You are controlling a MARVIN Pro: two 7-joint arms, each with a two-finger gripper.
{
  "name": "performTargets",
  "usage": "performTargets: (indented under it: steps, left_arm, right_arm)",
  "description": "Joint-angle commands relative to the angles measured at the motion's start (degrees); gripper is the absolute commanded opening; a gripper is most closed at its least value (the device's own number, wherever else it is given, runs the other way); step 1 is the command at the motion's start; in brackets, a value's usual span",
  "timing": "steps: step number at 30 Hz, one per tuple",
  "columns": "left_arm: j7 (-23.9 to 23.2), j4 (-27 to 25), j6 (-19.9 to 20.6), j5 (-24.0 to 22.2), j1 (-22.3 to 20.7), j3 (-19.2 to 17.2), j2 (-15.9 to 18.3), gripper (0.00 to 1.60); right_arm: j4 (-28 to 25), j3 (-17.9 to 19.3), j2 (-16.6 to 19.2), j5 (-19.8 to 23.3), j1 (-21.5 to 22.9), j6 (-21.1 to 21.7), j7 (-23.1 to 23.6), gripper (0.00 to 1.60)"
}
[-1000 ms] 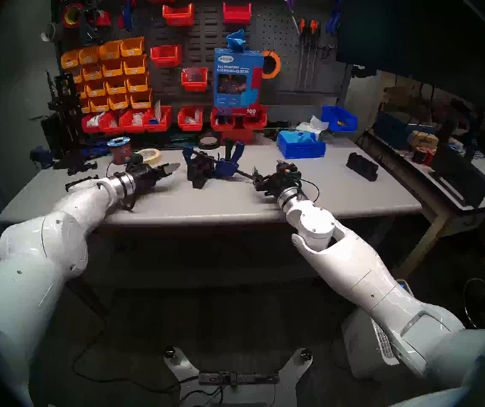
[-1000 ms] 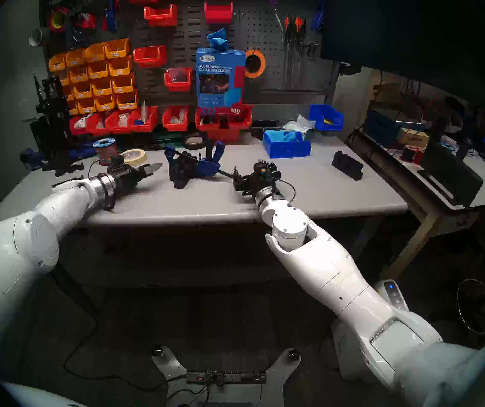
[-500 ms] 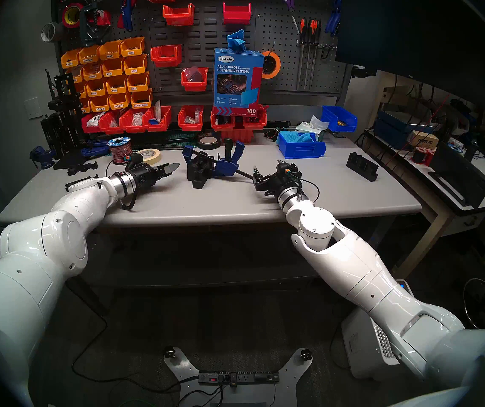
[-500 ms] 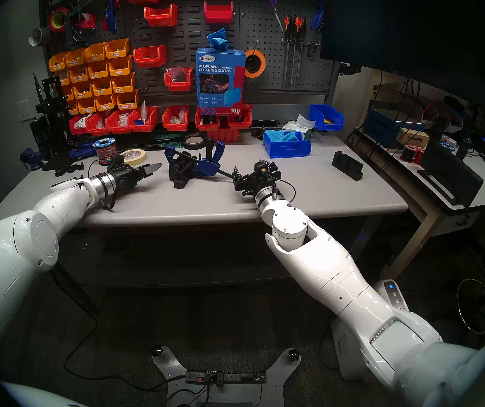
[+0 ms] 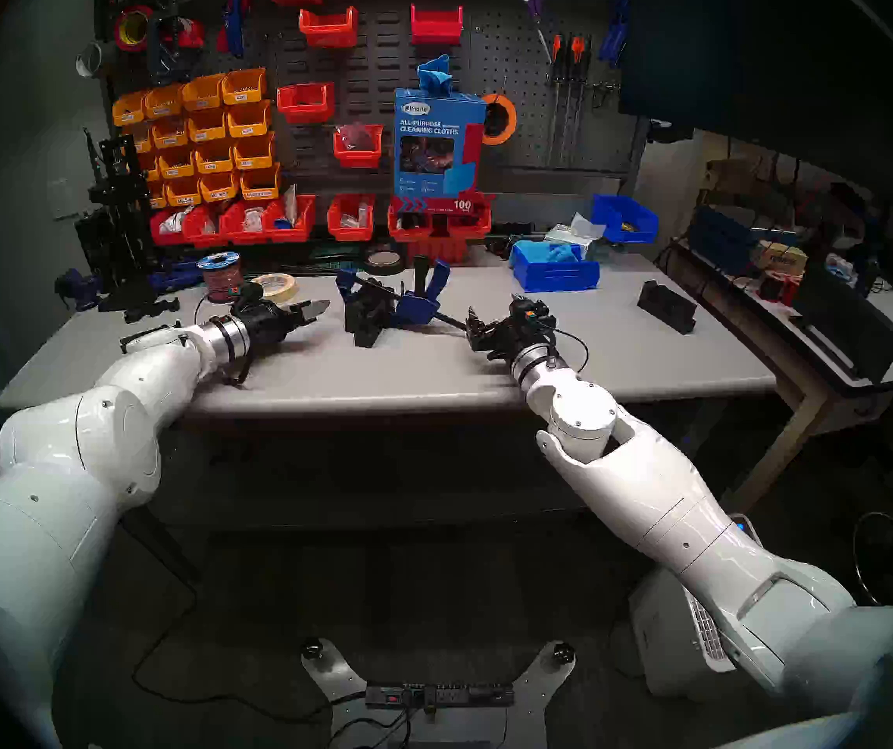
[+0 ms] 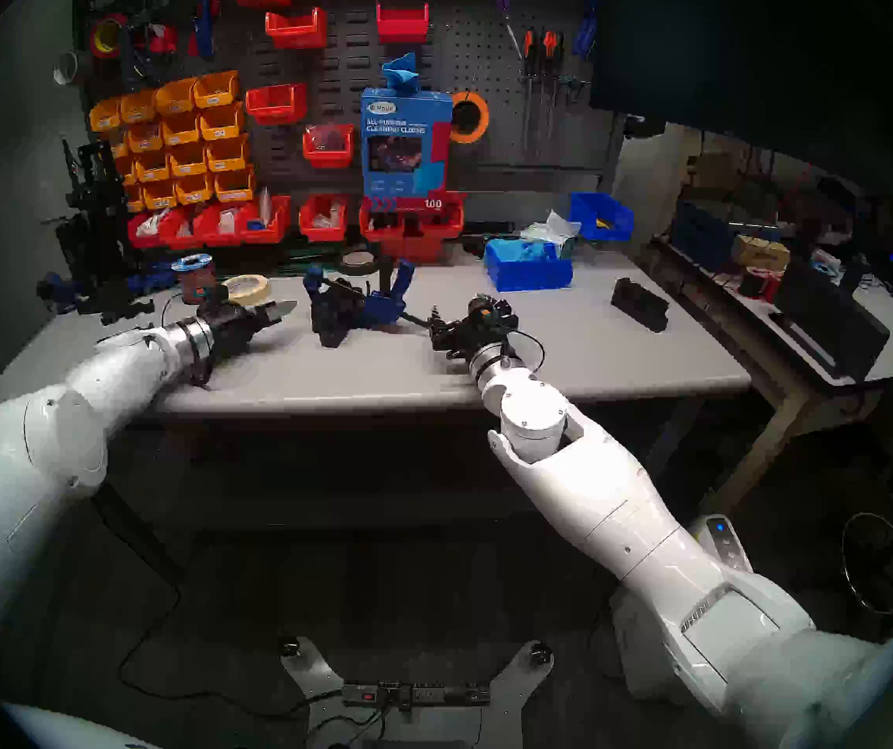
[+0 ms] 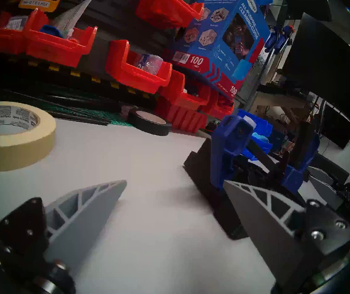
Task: Clamp the two 3D printed pieces together with the clamp
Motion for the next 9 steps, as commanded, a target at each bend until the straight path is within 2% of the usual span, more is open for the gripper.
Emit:
performTargets:
  steps: [1,9]
  left_arm:
    - [-0.27,0.83,-0.39,-0.20,0.74,-0.21,-0.17,1.60]
    - [-0.28,0.99,-0.54,-0.14,0.66,-0.25,-0.16,1.60]
  right_arm:
    - [-1.98,0.65,-0.13,-0.16,1.64,-0.24,0.00,1.60]
    - [-2.01,0.64,-0.12,-0.17,1.63,-0.20,-0.09,1.60]
